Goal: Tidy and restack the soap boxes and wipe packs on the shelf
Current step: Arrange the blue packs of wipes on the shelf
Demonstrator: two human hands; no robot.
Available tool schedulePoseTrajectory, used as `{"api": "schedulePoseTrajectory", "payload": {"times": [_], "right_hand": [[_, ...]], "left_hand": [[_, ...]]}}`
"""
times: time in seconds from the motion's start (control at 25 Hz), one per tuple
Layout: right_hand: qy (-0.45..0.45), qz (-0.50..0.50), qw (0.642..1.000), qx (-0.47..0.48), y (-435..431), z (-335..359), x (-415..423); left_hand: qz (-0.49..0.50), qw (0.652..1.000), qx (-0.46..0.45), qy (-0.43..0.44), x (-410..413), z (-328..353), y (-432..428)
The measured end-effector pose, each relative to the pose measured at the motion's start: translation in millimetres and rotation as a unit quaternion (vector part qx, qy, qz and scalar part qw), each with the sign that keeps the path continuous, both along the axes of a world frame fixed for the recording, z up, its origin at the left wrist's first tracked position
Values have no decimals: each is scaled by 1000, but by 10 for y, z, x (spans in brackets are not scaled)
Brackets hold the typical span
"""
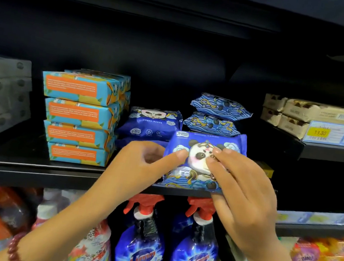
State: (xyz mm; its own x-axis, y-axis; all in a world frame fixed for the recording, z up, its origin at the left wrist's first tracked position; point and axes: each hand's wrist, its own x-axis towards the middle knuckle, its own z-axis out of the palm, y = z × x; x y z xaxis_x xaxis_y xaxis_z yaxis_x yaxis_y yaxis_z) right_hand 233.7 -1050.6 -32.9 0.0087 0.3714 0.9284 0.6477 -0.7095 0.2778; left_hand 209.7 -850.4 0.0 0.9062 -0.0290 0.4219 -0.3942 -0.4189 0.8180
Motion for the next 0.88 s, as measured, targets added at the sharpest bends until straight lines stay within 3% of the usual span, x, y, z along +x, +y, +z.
{"api": "schedulePoseTrajectory", "payload": {"times": [0.12,0.2,0.36,0.52,0.64,0.72,0.8,0.88], "right_hand": [[-13,32,999,2,134,83,-35],[26,45,998,-34,107,134,-49],[90,11,994,-60,-13,372,-59],[169,-22,981,-92,33,558,-65],[139,-21,989,-46,97,526,-69],[84,-21,996,0,85,466,-44],[29,-22,999,28,54,411,-13],[-20,-20,999,24,63,359,6]], "left_hand": [[-77,986,-147,21,4,46,-55],[-71,981,-180,-11,7,22,-5],[-20,989,-104,-104,17,-39,91],[-48,979,-74,-186,19,-49,75],[-16,973,-23,-231,49,-21,125],[29,976,-59,-208,62,-17,184],[61,976,-163,-129,46,27,203],[40,979,-199,-17,20,93,176]]}}
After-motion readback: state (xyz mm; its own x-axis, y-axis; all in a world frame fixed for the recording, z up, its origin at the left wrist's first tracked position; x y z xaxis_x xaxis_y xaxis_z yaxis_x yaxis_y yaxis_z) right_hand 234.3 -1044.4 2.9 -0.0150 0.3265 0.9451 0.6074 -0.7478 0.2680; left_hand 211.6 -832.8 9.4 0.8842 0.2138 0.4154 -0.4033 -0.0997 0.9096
